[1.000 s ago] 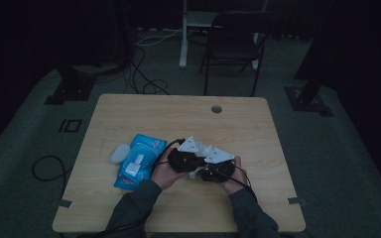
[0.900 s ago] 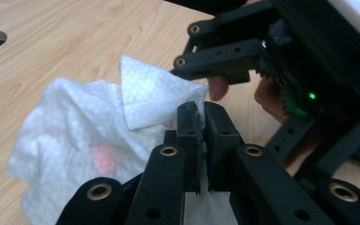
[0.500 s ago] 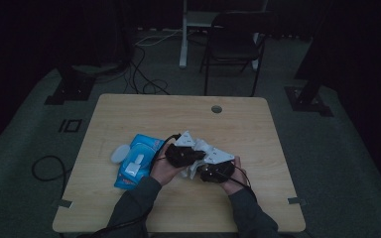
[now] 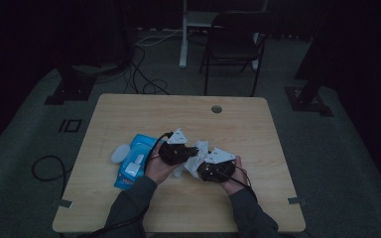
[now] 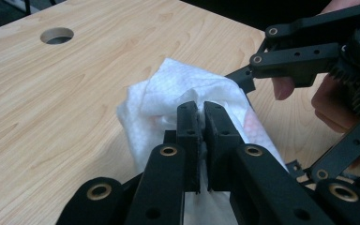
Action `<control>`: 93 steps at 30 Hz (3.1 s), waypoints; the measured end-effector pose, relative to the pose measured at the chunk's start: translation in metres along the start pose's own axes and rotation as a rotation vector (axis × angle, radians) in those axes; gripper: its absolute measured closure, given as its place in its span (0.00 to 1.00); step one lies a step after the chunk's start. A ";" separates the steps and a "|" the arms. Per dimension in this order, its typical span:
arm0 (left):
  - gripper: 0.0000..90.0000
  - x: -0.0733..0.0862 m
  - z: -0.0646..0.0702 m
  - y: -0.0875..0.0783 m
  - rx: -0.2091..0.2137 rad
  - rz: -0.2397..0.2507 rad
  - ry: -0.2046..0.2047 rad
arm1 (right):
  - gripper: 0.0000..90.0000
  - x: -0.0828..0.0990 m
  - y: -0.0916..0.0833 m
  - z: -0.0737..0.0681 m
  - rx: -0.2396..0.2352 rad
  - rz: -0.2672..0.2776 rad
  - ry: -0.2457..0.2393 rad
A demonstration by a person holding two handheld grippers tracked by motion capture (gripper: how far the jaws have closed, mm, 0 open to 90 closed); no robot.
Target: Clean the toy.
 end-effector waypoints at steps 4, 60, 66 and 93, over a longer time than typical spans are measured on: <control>0.96 0.001 -0.005 -0.003 -0.014 0.001 -0.010 | 0.38 0.000 -0.002 0.002 0.004 0.007 0.004; 0.96 0.012 -0.018 0.011 0.003 -0.033 -0.071 | 0.38 -0.010 -0.018 0.007 -0.071 0.137 0.076; 0.96 0.015 -0.018 0.014 0.003 -0.053 -0.060 | 0.38 -0.011 -0.022 0.010 -0.077 0.158 0.098; 0.96 0.003 -0.019 0.005 0.033 0.006 -0.089 | 0.38 -0.008 -0.012 0.001 -0.127 0.122 0.080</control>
Point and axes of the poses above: each handheld gripper's, and its own axes: y roughly forward along the jaws, x roughly out of its underside, z roughly to its right, the point moved 6 cm from there along y, roughly forward along the jaws, and after that the axes turned 8 degrees about -x, right-handed, at the moved point
